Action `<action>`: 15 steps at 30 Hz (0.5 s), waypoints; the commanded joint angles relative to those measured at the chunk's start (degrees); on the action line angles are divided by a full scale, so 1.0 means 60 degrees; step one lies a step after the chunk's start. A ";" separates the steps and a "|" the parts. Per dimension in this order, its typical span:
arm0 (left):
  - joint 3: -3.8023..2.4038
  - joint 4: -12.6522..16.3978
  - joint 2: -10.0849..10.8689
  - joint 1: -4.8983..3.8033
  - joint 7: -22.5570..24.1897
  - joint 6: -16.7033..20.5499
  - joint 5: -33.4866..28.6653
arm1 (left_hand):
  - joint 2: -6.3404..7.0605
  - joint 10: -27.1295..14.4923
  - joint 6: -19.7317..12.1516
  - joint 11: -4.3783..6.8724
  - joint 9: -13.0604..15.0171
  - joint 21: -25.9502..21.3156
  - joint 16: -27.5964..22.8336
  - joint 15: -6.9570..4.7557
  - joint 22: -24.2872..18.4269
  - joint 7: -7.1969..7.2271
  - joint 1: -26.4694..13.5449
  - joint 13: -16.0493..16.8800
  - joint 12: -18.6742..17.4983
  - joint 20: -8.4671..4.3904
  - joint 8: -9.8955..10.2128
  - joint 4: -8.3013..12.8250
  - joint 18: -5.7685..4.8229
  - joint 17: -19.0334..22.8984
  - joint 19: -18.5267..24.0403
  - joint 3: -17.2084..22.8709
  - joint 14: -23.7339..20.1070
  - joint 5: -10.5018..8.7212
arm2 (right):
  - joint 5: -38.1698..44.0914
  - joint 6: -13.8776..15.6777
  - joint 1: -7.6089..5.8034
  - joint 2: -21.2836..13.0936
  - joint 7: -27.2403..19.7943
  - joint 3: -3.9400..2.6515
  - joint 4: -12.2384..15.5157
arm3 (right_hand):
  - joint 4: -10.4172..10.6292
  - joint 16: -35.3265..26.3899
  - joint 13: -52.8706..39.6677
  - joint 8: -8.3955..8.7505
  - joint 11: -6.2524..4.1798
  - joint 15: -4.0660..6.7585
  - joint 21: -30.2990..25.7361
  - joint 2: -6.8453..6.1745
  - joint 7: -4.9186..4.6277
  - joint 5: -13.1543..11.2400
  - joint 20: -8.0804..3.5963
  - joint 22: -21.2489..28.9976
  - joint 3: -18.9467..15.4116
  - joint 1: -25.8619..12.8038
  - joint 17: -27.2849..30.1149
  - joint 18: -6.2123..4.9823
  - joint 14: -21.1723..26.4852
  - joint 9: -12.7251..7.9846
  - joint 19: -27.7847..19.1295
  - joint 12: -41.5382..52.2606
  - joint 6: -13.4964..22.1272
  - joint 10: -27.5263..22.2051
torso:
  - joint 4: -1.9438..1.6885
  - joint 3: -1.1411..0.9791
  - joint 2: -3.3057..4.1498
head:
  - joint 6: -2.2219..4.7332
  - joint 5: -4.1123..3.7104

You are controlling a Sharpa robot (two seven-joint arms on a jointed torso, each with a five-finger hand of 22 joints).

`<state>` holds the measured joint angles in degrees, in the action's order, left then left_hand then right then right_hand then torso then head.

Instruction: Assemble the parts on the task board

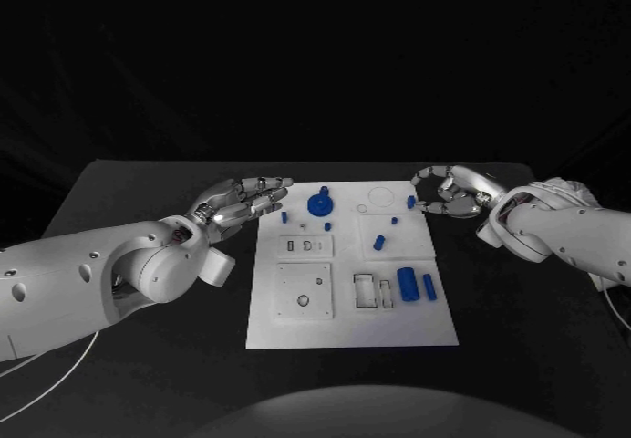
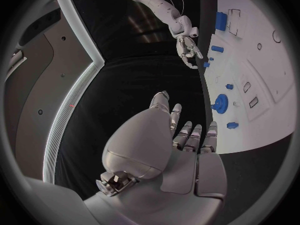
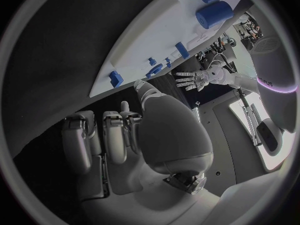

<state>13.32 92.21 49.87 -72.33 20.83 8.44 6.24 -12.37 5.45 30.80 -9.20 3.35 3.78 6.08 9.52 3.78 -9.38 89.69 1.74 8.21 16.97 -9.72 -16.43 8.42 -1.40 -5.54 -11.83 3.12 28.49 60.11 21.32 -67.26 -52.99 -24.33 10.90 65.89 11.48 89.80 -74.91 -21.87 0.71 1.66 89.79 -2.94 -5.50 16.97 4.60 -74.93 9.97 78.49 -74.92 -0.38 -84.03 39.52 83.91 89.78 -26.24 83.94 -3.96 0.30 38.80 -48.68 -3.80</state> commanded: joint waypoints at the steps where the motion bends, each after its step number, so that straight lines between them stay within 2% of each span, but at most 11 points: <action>1: -0.0008 0.0017 -0.0007 0.0001 0.0146 -0.0214 0.0048 | -0.0025 0.0028 0.0005 -0.0049 0.0010 0.0045 0.0045 0.0072 0.0008 -0.0188 0.0016 0.0012 0.0042 -0.0005 -0.0053 0.0013 -0.0179 -0.0008 -0.0091 0.0014 0.0014 0.0044 | -0.0019 -0.0327 0.0038 0.0037 0.0146 -0.0002 -0.0042 | -0.0032 0.0033 -0.2514 -0.0100 0.0079 -0.0040 -0.0033 0.0006 -0.0023 0.0101 0.0060 -0.2481 0.0072 0.0188 -0.2513 0.0040 -0.0996 0.0033 0.0939 0.0037 0.0121 0.1010 | -0.0002 0.0006 -0.0009 | -0.0002 -0.0044; 8: -0.0008 0.0003 -0.0010 0.0003 0.0130 -0.0255 0.0050 | -0.0023 0.0039 0.0012 -0.0055 0.0011 0.0056 0.0063 0.0078 0.0015 -0.0191 0.0029 0.0014 0.0055 -0.0005 -0.0059 0.0021 -0.0189 -0.0011 -0.0109 0.0023 0.0026 0.0049 | 0.0071 -0.0353 0.0158 0.0186 0.0507 -0.0003 -0.0242 | -0.0072 0.0033 -0.2514 -0.0328 0.0114 -0.0071 -0.0130 0.0053 -0.0067 0.0259 0.0088 -0.2436 0.0138 0.0324 -0.2513 0.0007 -0.0996 0.0097 0.0829 0.0037 0.0140 0.1010 | -0.0007 0.0007 -0.0017 | 0.0006 -0.0074; 15: -0.0008 0.0000 0.0003 0.0004 0.0087 -0.0314 0.0066 | -0.0022 0.0043 0.0015 -0.0058 0.0012 0.0061 0.0071 0.0080 0.0018 -0.0193 0.0037 0.0015 0.0060 -0.0005 -0.0062 0.0025 -0.0194 -0.0012 -0.0118 0.0028 0.0031 0.0051 | 0.0048 -0.0163 0.0335 0.0402 0.0605 -0.0004 -0.0476 | -0.0099 0.0033 -0.2514 -0.0390 0.0125 -0.0080 -0.0155 0.0059 -0.0084 0.0317 0.0097 -0.2425 0.0161 0.0373 -0.2513 -0.0002 -0.0996 0.0109 0.0802 0.0037 0.0140 0.1010 | -0.0016 -0.0013 -0.0007 | 0.0006 -0.0041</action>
<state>13.31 92.14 49.92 -72.30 20.82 7.96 6.29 -12.37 5.66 30.80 -9.40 3.34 3.78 6.32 9.73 3.83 -9.39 89.69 1.79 8.22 16.97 -9.72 -16.43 8.39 -1.39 -5.95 -11.83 3.33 28.49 60.10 20.50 -65.35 -50.73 -21.78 10.87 63.17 10.84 89.80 -74.92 -23.94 1.09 1.66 89.19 -2.66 -5.79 18.53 4.82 -74.92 10.62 80.16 -74.91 -0.38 -84.02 40.12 84.13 89.78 -25.50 83.89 -4.03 0.30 38.71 -48.64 -4.14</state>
